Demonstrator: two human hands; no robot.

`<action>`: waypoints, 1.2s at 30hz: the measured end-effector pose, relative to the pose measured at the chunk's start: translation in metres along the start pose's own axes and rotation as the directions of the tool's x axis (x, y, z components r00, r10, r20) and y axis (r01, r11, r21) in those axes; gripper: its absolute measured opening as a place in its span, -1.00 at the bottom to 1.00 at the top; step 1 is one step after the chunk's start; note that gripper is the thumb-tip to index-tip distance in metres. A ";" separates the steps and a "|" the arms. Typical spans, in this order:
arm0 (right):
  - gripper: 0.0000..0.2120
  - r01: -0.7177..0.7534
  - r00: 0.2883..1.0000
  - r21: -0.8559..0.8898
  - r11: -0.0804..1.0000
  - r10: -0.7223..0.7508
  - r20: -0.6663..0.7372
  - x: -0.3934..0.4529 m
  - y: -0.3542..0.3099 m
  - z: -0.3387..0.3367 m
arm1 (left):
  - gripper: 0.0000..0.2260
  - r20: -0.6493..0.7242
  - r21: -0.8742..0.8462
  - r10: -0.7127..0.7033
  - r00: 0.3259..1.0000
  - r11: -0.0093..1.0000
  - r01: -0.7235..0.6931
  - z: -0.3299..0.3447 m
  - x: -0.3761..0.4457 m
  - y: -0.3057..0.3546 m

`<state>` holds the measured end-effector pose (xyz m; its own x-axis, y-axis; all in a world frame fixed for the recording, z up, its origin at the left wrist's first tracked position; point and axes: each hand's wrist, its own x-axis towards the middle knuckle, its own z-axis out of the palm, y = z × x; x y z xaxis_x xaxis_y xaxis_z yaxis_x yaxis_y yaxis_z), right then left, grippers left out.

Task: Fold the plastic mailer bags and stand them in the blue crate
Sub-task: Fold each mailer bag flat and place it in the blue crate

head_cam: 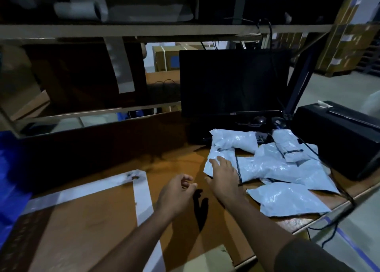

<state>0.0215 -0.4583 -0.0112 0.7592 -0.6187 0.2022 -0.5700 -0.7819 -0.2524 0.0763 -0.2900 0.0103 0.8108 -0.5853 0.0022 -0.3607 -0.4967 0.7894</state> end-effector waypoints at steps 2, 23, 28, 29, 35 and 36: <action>-0.53 0.042 0.999 -0.034 0.999 -0.042 -0.018 -0.001 0.008 0.006 | -0.83 -0.021 -0.037 -0.020 1.000 0.999 0.019 0.001 -0.003 -0.004; -0.46 0.335 0.875 0.705 0.625 -0.483 0.013 -0.117 -0.062 -0.010 | -0.79 -0.113 -0.685 -0.572 0.812 0.637 0.353 -0.126 -0.077 -0.109; -0.38 0.350 0.837 0.570 0.743 -0.522 0.167 -0.114 -0.072 -0.003 | -0.75 -0.180 -0.529 -0.534 0.826 0.760 0.377 -0.147 -0.124 -0.147; -0.41 0.362 0.835 0.539 0.761 -0.521 0.177 -0.114 -0.076 -0.005 | -0.67 -0.227 -0.416 -0.502 0.834 0.825 0.383 -0.151 -0.132 -0.152; -0.64 0.351 0.899 0.402 0.846 -0.424 0.106 -0.131 -0.128 -0.014 | -0.64 -0.478 0.368 0.122 0.870 0.927 0.072 -0.181 -0.146 -0.125; -0.64 0.376 0.892 0.381 0.845 -0.441 0.097 -0.134 -0.138 -0.010 | -0.70 -0.394 0.398 0.193 0.899 0.917 -0.022 -0.181 -0.140 -0.116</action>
<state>-0.0049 -0.2683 0.0064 0.9591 -0.2003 0.2000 -0.0767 -0.8641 -0.4974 0.0886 -0.0345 0.0299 0.8407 -0.3692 0.3960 -0.5323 -0.6973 0.4801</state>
